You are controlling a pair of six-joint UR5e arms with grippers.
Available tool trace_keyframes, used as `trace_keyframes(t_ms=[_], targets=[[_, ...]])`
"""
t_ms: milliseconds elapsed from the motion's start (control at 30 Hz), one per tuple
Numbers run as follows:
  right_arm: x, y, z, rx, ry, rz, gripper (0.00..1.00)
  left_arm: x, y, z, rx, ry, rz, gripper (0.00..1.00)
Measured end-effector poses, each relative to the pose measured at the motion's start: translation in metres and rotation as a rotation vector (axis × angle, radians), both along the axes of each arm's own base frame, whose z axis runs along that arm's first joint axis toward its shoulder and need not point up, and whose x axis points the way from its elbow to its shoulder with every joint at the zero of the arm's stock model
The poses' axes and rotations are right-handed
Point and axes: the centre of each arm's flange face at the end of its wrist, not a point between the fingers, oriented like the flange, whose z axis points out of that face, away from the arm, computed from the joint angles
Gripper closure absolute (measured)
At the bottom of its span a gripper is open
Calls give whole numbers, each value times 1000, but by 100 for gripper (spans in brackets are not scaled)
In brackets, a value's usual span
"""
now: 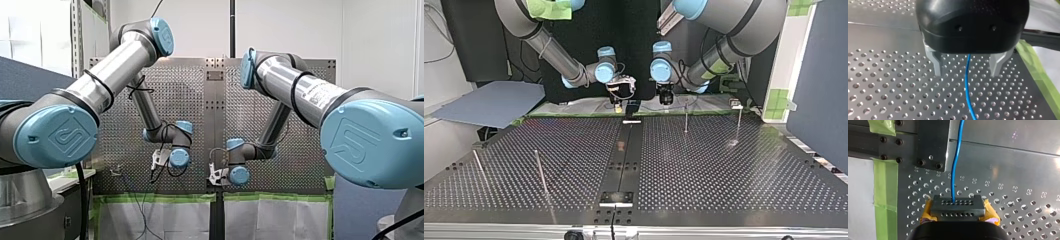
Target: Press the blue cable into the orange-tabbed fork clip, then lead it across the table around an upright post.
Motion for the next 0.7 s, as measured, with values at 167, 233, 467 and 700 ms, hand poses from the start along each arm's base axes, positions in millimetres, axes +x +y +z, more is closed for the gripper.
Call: trace_keyframes(t_ms=[167,233,467,700], targets=[[0,0,0,1,0,0,100,-1,-2,-1,12,11,-25,78],[0,0,0,1,1,1,100,-1,-3,-1,7,12,-31,82],[0,1,0,2,1,2,100,0,-2,1,1,17,-2,100],[2,2,0,2,2,5,100,0,2,2,17,22,40,100]])
